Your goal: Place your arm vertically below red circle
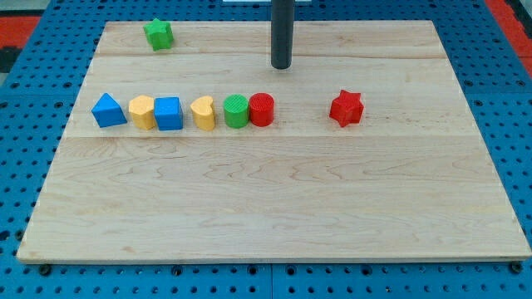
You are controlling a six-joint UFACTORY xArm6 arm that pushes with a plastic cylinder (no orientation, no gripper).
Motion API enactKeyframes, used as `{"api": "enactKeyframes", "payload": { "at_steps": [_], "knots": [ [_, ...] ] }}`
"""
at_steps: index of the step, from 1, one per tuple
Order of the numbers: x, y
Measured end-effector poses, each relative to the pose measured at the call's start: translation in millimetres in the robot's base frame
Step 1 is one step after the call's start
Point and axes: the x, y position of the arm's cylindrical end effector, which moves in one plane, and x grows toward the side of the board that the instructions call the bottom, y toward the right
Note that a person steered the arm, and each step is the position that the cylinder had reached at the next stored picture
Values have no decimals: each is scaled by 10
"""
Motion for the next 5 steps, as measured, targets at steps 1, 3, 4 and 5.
{"api": "enactKeyframes", "payload": {
  "at_steps": [1,3,4,5],
  "knots": [
    [-3,132],
    [21,955],
    [598,1169],
    [1330,1845]
  ]
}}
